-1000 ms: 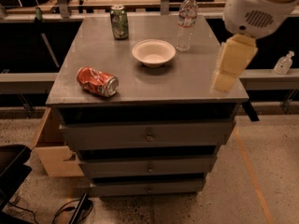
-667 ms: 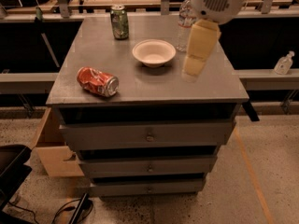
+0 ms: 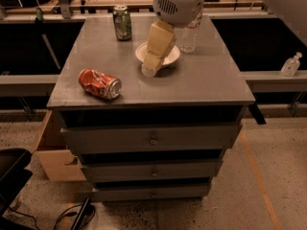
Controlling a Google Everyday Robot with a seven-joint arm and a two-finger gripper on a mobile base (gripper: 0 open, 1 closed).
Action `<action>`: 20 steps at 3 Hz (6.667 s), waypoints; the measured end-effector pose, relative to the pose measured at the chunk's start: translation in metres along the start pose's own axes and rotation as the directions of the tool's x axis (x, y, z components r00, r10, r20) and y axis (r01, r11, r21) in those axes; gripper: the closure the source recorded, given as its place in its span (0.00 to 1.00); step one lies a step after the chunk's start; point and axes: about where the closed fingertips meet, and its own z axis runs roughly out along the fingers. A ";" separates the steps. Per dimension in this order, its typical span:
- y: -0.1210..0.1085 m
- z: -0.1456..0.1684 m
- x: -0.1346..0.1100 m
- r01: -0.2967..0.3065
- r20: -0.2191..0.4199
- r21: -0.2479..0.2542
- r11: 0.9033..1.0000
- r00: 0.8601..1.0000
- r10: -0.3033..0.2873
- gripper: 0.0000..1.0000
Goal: Place coke can upright
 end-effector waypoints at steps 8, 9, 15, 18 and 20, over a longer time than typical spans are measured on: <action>0.084 0.110 -0.152 0.046 -0.133 -0.123 0.991 0.989 -0.063 0.00; 0.091 0.132 -0.150 0.027 -0.178 -0.150 0.988 0.983 -0.054 0.00; 0.105 0.161 -0.156 0.002 -0.225 -0.216 0.976 0.973 -0.051 0.18; 0.104 0.171 -0.176 0.004 -0.152 -0.209 0.978 0.988 -0.037 0.88; 0.103 0.172 -0.181 -0.005 -0.125 -0.200 0.980 0.992 -0.021 1.00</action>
Offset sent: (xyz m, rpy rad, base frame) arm -0.0076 0.0388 0.0036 0.0407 -0.0123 0.0042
